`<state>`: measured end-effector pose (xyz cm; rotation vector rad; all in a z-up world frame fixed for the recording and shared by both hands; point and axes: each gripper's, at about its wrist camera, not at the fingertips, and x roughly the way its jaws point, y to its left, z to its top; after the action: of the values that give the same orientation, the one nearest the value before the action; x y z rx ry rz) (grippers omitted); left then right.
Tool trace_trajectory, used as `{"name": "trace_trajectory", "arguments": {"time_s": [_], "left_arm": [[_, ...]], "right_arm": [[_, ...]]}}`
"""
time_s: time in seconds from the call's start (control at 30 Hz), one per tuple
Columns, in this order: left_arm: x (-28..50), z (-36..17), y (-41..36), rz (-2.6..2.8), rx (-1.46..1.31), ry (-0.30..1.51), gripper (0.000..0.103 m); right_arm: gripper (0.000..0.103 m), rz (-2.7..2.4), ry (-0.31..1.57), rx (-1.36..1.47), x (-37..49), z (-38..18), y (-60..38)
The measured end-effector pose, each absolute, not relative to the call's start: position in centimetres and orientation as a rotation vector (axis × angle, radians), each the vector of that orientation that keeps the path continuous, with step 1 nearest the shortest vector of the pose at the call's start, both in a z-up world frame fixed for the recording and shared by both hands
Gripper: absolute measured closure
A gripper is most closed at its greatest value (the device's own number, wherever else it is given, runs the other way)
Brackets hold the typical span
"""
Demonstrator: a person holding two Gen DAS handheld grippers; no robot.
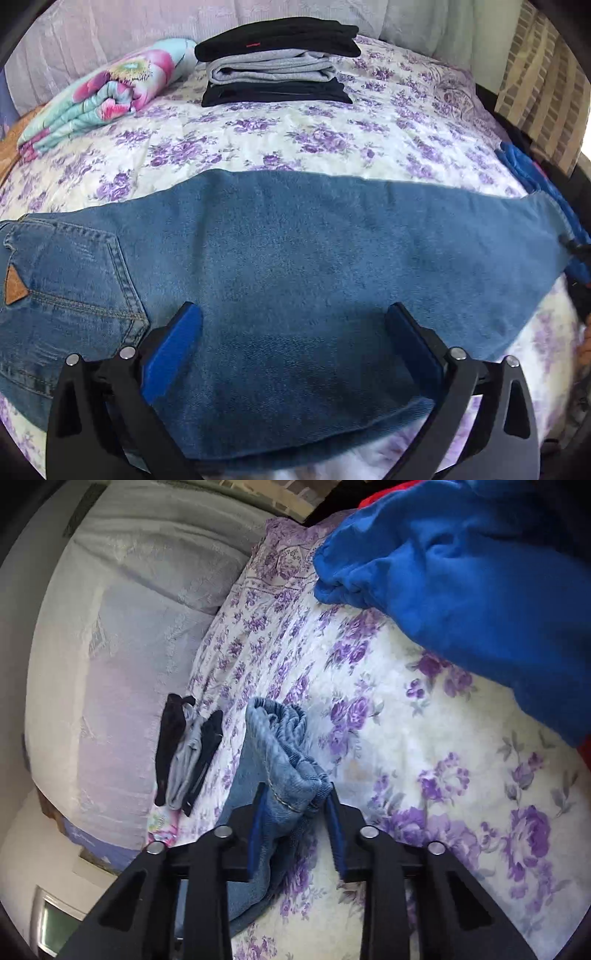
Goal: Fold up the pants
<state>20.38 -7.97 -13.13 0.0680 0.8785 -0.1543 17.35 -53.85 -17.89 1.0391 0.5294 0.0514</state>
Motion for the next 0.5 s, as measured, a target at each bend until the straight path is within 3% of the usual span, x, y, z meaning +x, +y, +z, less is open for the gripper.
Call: {"name": "trace_trajectory", "arguments": {"time_s": [0.17, 0.5], "left_arm": [[19.8, -12.1, -6.1, -0.151, -0.028, 0.852, 0.004], [12.7, -5.6, 8.0, 0.019, -0.332, 0.599, 0.004]], "right_arm": [[0.084, 0.06, 0.45, 0.806, 16.9, -12.7, -50.6], [0.086, 0.184, 0.385, 0.142, 18.6, -3.5, -33.4]]}}
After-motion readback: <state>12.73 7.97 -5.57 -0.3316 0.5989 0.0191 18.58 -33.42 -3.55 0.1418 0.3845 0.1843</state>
